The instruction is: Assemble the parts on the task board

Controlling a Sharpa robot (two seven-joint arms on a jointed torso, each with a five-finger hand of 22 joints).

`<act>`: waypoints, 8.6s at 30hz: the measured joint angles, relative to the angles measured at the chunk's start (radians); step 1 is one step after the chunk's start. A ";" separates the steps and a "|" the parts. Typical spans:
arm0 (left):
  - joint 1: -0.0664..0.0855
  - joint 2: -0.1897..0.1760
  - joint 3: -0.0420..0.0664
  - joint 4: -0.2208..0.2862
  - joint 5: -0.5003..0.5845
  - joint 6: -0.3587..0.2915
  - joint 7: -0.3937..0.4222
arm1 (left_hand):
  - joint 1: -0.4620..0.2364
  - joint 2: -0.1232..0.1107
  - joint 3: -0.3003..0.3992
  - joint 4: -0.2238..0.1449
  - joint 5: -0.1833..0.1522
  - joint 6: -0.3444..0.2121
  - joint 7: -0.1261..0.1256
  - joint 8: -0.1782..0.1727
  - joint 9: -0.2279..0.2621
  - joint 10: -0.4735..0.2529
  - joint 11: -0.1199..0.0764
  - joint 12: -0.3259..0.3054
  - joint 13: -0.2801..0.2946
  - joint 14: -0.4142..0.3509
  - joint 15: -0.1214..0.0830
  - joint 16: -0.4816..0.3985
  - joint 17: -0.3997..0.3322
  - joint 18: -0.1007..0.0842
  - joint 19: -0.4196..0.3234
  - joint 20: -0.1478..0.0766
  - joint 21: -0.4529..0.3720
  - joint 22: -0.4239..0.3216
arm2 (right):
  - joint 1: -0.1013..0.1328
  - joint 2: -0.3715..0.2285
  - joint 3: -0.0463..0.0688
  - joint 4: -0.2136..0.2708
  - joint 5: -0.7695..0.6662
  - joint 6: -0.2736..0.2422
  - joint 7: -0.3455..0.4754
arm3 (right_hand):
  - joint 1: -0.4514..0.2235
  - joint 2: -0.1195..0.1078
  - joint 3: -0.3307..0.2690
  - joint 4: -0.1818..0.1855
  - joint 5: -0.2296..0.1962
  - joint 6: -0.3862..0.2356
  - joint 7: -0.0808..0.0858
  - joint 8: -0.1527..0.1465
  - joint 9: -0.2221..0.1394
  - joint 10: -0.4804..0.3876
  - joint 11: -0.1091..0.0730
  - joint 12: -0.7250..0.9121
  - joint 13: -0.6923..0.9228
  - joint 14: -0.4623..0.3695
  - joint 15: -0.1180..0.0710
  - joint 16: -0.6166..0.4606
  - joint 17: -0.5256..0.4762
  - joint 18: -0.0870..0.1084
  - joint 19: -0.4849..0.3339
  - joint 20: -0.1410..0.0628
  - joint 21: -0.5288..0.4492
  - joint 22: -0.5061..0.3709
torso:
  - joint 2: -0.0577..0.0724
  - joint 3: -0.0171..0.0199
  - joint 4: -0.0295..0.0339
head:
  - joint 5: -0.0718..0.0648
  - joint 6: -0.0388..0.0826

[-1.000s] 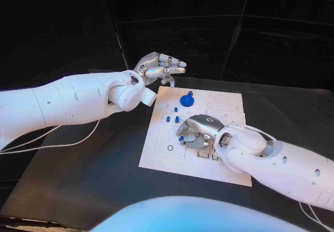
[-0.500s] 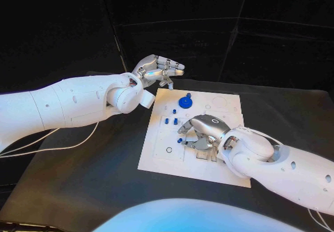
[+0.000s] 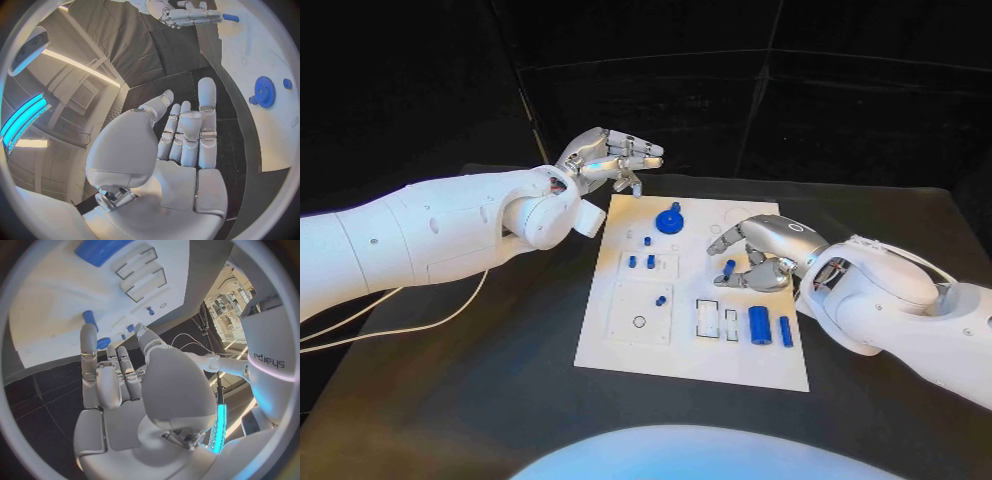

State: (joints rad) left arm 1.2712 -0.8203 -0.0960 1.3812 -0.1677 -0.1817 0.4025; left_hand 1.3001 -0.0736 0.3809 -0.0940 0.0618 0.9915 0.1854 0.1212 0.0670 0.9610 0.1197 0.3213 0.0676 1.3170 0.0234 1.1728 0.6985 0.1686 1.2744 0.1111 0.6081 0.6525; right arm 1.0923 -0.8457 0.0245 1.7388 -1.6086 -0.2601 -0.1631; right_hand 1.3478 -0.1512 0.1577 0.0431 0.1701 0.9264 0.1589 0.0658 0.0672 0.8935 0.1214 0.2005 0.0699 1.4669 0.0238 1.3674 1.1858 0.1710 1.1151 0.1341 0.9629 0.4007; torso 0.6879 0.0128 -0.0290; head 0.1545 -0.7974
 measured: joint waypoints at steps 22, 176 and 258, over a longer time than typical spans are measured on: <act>0.000 0.002 0.000 -0.001 0.000 0.005 -0.001 | 0.000 0.000 0.000 0.000 0.000 0.000 0.000 0.000 0.000 0.000 0.000 0.000 0.000 0.000 0.000 0.000 0.000 0.000 0.000 0.000 0.000 0.000 | 0.015 0.027 0.000 -0.055 -0.042 0.137 -0.062 | 0.145 0.086 -0.062 0.046 -0.044 0.028 0.002 0.007 0.003 0.049 -0.018 0.120 0.000 -0.002 -0.003 -0.006 -0.012 0.000 0.020 -0.020 -0.014 -0.015 | 0.003 0.0000 0.0037 | -0.015 0.005; 0.000 0.036 -0.001 -0.018 0.000 0.042 -0.022 | 0.000 0.000 -0.008 0.008 0.000 -0.011 0.004 0.000 0.000 -0.014 0.000 0.008 0.000 0.000 0.000 0.004 -0.003 0.000 -0.001 0.005 0.000 -0.002 | -0.077 0.323 -0.031 -0.115 -0.049 0.153 0.065 | 0.011 0.005 0.279 -0.094 -0.044 -0.006 0.021 0.000 -0.004 0.059 0.004 -0.110 -0.007 0.001 0.001 0.005 -0.014 0.000 -0.002 -0.012 0.039 0.002 | 0.002 -0.0005 0.0030 | 0.050 -0.038; -0.002 0.023 -0.003 -0.028 0.000 0.047 -0.025 | 0.000 0.000 -0.015 0.010 0.000 -0.011 0.004 0.000 0.000 -0.021 0.000 0.013 0.000 0.000 0.000 0.004 -0.005 0.000 -0.002 0.005 -0.004 -0.004 | -0.098 -0.143 -0.015 0.108 0.189 0.057 -0.382 | -0.123 0.084 -0.329 0.249 0.097 0.048 -0.053 0.271 0.094 0.419 -0.099 1.034 1.040 0.000 -0.069 0.160 0.122 0.000 0.136 -0.075 0.117 0.161 | -0.011 -0.0022 -0.0140 | -0.129 -0.005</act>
State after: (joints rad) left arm 1.2687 -0.7978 -0.0989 1.3536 -0.1674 -0.1347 0.3773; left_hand 1.3000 -0.0736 0.3657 -0.0843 0.0618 0.9808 0.1890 0.1212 0.0671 0.9397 0.1198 0.3342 0.0676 1.3170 0.0234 1.1764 0.6935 0.1685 1.2729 0.1163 0.6042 0.6485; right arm 0.9945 -0.9883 0.0097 1.8469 -1.4198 -0.2029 -0.5453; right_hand 1.2250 -0.0668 -0.1716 0.2919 0.2672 0.9749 0.1064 0.3367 0.1613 1.3124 0.0222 1.2343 1.1100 1.4668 -0.0450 1.5276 1.3078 0.1709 1.2511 0.0588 1.0801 0.5622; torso 0.6770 0.0105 -0.0430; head 0.0250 -0.8025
